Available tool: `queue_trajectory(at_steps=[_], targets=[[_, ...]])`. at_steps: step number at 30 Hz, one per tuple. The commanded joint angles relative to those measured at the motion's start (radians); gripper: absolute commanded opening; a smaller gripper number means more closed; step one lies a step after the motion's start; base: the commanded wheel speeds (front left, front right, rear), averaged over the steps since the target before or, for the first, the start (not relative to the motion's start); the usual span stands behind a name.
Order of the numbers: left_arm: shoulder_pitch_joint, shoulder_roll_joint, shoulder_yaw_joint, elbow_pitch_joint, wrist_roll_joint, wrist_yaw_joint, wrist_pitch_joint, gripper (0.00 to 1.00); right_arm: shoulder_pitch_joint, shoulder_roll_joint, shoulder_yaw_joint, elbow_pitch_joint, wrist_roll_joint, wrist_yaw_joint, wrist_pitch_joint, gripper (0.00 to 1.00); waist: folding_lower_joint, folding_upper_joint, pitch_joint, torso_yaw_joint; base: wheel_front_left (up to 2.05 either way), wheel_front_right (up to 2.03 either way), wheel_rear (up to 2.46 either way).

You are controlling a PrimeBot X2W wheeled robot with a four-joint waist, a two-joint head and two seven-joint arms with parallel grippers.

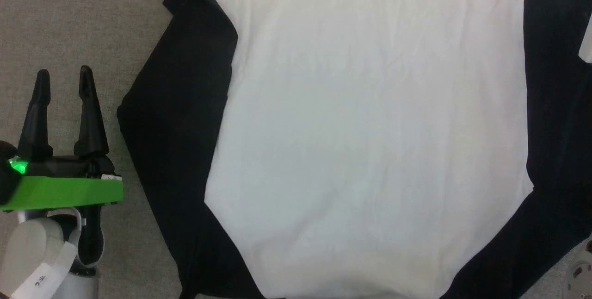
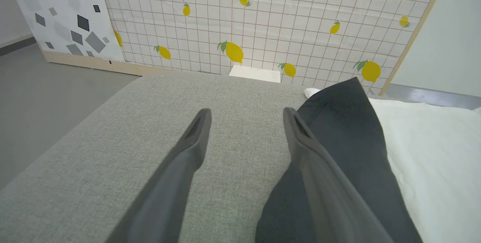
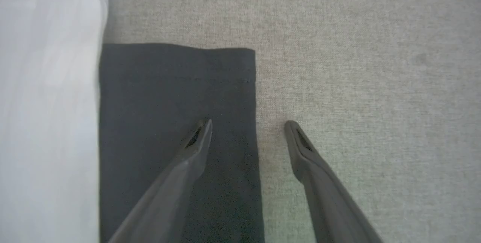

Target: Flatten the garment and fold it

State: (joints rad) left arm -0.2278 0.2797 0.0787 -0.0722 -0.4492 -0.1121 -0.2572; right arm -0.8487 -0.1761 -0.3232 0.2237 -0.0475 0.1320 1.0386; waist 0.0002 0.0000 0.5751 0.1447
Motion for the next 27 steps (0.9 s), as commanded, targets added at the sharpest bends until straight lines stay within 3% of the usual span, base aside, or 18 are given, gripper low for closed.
queue_trajectory(at_steps=[1, 7, 8, 9, 13, 20, 27], targets=[[-0.017, -0.005, 0.005, 0.006, 0.017, -0.007, -0.004, 1.00, -0.012, -0.001, 0.010, 0.006, 0.002, -0.001, 0.009, 1.00, -0.0002, 0.0000, 0.015, 0.007, 0.00, 0.00, 0.00], [-0.015, -0.017, 0.010, 0.031, 0.022, -0.015, -0.004, 1.00, 0.026, 0.001, 0.028, 0.012, 0.030, -0.001, 0.080, 1.00, -0.0002, 0.0000, 0.010, 0.006, 0.00, 0.00, 0.00], [-0.015, -0.018, 0.012, 0.033, 0.022, -0.015, -0.004, 1.00, 0.030, 0.005, 0.021, 0.009, 0.038, -0.001, 0.090, 0.46, -0.0002, 0.0000, 0.009, 0.006, 0.00, 0.00, 0.00], [-0.015, -0.018, 0.014, 0.034, 0.023, -0.016, -0.004, 1.00, 0.033, 0.006, 0.017, 0.002, 0.040, -0.001, 0.097, 0.02, -0.0002, 0.0000, 0.008, 0.007, 0.00, 0.00, 0.00], [-0.010, -0.019, 0.016, 0.046, 0.025, -0.017, -0.004, 1.00, 0.039, 0.020, -0.024, -0.030, 0.041, -0.001, 0.096, 0.00, -0.0002, 0.0000, -0.008, 0.004, 0.00, 0.00, 0.00], [0.007, -0.024, 0.016, 0.058, 0.029, -0.018, -0.005, 1.00, 0.015, 0.037, -0.083, -0.077, 0.071, -0.001, -0.020, 0.00, -0.0002, 0.0000, -0.082, -0.016, 0.00, 0.00, 0.00], [0.045, -0.037, 0.006, 0.073, 0.041, -0.018, -0.005, 1.00, 0.131, -0.101, -0.144, -0.079, 0.121, -0.001, -0.056, 0.00, -0.0002, 0.0000, -0.218, -0.042, 0.00, 0.00, 0.00]])
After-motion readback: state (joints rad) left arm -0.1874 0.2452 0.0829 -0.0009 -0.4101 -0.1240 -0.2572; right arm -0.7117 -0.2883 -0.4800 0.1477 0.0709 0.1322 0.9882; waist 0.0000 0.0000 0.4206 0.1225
